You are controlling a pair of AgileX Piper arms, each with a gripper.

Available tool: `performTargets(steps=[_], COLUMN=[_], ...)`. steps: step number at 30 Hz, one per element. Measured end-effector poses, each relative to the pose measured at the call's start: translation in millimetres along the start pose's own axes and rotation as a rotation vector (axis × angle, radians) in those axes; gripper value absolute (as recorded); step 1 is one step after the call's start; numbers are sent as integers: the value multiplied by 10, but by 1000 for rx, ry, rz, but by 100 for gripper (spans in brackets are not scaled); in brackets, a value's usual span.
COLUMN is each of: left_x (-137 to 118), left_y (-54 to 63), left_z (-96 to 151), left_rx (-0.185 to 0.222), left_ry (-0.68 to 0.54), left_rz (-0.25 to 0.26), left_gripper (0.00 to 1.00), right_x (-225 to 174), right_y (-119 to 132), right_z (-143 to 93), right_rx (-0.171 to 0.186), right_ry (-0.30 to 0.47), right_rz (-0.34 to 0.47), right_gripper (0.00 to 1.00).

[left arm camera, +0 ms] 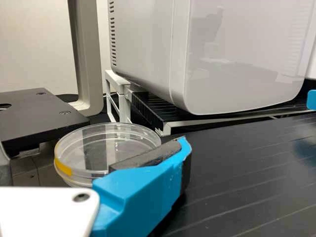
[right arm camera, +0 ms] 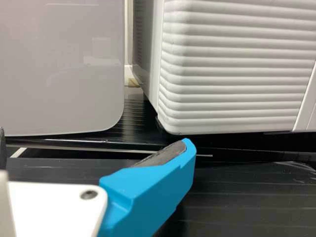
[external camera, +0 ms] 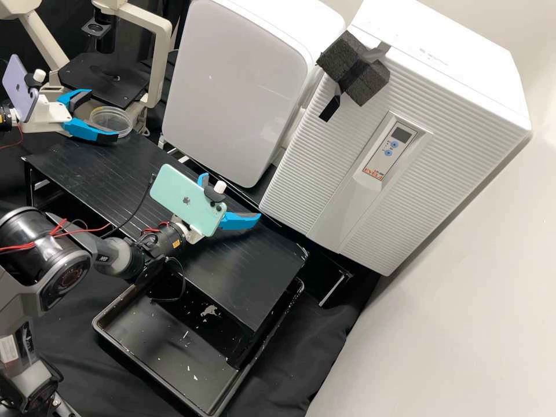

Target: Place the petri dish on the bench

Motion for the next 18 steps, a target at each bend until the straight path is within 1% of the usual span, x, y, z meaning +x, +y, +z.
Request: performTargets(steps=[3, 9, 13, 18], left_x=[4, 12, 32, 34], left_y=[4, 12, -4, -11], left_z=[8, 16, 35, 61], left_rx=[-7, -44, -34, -33], left_ry=[-8, -16, -42, -50], left_rz=[-1, 1, -7, -9], left_gripper=[100, 100, 100, 100], right_x=[0, 0, 0, 0], right_y=[0, 0, 0, 0], right_z=[0, 0, 0, 0], right_rx=[0, 0, 0, 0], right_ry=[0, 0, 0, 0], right_rz=[0, 0, 0, 0], right_gripper=[100, 100, 100, 100])
